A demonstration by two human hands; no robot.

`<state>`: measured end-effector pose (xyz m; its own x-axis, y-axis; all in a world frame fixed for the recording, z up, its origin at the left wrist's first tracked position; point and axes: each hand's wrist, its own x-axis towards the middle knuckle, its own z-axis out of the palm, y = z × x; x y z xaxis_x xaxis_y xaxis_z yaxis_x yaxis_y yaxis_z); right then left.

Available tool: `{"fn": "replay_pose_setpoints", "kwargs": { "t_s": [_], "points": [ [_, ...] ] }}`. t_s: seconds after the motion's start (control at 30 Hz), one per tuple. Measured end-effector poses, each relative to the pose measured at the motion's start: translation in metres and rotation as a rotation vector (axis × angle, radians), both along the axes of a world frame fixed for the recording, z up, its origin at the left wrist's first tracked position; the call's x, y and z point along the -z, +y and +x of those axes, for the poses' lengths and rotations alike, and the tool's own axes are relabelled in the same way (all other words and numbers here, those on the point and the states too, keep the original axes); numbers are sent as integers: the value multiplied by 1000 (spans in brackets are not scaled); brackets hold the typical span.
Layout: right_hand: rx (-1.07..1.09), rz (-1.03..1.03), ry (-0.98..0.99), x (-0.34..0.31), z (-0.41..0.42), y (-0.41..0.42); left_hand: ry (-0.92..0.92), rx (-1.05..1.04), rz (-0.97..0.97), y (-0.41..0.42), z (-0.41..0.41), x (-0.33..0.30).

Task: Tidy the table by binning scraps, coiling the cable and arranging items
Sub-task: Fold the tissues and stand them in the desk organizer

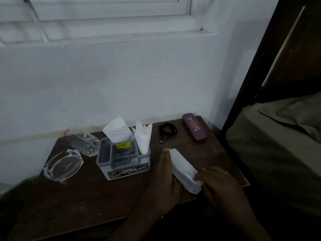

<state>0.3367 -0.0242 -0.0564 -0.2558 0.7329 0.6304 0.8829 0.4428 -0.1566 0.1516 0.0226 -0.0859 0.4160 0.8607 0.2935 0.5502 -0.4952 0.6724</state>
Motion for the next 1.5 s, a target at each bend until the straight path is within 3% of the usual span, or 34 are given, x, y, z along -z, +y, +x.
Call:
{"fn": "replay_pose_setpoints", "kwargs": {
  "t_s": [0.1,0.17,0.23,0.33,0.47,0.57,0.7,0.83,0.93,1.07,1.2,1.37,1.5],
  "points": [
    [-39,-75,-55,7,2,-3,31,-8,28,-6,-1,0],
    [-48,-185,26,15,6,-8,199,-3,64,-7,-3,1],
    [-65,-295,243,22,10,-14,393,-6,122,-9,-5,1],
    [-16,-409,557,18,7,-5,447,-26,194,-12,-5,2],
    [156,-532,320,8,-4,35,420,-57,206,-14,-5,6],
    [134,-643,324,5,-17,56,371,-59,243,-16,-5,7],
    [122,-815,508,-3,-12,60,113,-57,156,-19,-12,4],
    [17,-852,769,-36,1,48,-196,-119,157,-27,-22,-21],
    [-198,-891,886,-73,-9,44,-435,-223,67,-30,-31,-51],
    [-563,-1023,1029,-114,-47,59,-776,-290,-282,-22,-53,-89],
    [-733,-1061,959,-144,-104,91,-1012,-229,-417,-8,-94,-122],
    [-578,-928,763,-147,-166,129,-865,-466,-140,10,-143,-134],
    [-483,-785,549,-135,-198,145,-418,-646,207,20,-160,-120]
  ]
}}
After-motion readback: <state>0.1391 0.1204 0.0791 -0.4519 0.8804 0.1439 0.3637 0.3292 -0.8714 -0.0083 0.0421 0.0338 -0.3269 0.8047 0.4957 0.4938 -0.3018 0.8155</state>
